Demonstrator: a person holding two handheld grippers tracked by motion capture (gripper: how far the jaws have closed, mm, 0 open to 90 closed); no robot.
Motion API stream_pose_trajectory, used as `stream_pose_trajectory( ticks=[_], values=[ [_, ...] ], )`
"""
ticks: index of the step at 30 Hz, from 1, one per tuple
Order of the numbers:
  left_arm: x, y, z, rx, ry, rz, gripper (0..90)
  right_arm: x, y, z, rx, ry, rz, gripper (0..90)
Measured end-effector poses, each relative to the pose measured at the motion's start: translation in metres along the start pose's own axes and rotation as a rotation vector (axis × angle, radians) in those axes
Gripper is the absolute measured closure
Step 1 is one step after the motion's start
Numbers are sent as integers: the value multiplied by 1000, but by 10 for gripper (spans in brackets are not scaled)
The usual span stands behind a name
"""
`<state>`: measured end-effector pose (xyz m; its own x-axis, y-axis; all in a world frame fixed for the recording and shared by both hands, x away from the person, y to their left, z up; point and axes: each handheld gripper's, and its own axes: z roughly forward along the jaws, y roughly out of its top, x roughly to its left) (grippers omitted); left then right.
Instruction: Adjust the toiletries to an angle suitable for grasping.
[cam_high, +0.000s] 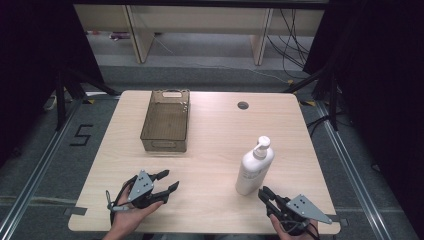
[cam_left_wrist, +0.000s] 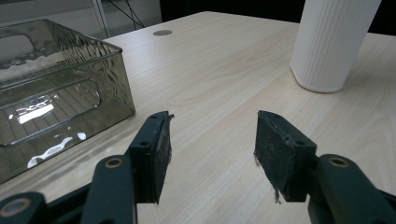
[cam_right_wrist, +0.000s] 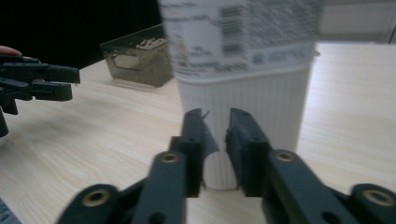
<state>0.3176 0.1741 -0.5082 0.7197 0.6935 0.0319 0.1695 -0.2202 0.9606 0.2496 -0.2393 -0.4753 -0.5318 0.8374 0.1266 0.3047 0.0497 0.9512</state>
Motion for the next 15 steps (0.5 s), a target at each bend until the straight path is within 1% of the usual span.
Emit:
stream_pose_trajectory(
  ticks=[1, 2, 3, 4, 5, 6, 7, 9, 10, 11, 12, 14, 15],
  values=[
    [0, -1, -2, 10, 8, -3, 431, 2, 2, 0, 10, -17, -17, 874],
    [0, -1, -2, 10, 8, -3, 430, 2, 2, 0, 10, -17, -17, 874],
    [0, -2, -2, 7, 4, -7, 430, 4, 4, 1, 24, -24, -10, 899],
    [-1, -4, -1, -4, -2, -22, 429, 2, 6, 4, 28, -38, -40, 900],
    [-1, -4, -1, -6, -9, -30, 429, 2, 6, 4, 28, -38, -40, 900],
    [-1, -5, -2, 7, -5, -27, 429, 0, 9, 8, 23, -47, -56, 900],
    [-2, -5, -1, 0, -7, -34, 429, 0, 9, 8, 23, -47, -56, 900],
    [-2, -6, -1, 9, -7, -32, 429, 2, 11, 11, 32, -42, -24, 900],
    [-3, -6, -1, 11, -12, -31, 436, -2, 14, 15, 30, -38, -65, 900],
    [-3, -6, -1, 11, -12, -31, 436, -1, 15, 16, 37, -42, -61, 900],
    [-3, -6, 0, 0, -19, -31, 436, -1, 15, 16, 37, -42, -61, 900],
    [-3, -6, 1, -1, -21, -29, 435, 0, 18, 19, 34, -34, -64, 900],
    [-3, -6, 0, 16, -12, -24, 435, 0, 20, 21, 36, -46, -76, 900]
  ],
)
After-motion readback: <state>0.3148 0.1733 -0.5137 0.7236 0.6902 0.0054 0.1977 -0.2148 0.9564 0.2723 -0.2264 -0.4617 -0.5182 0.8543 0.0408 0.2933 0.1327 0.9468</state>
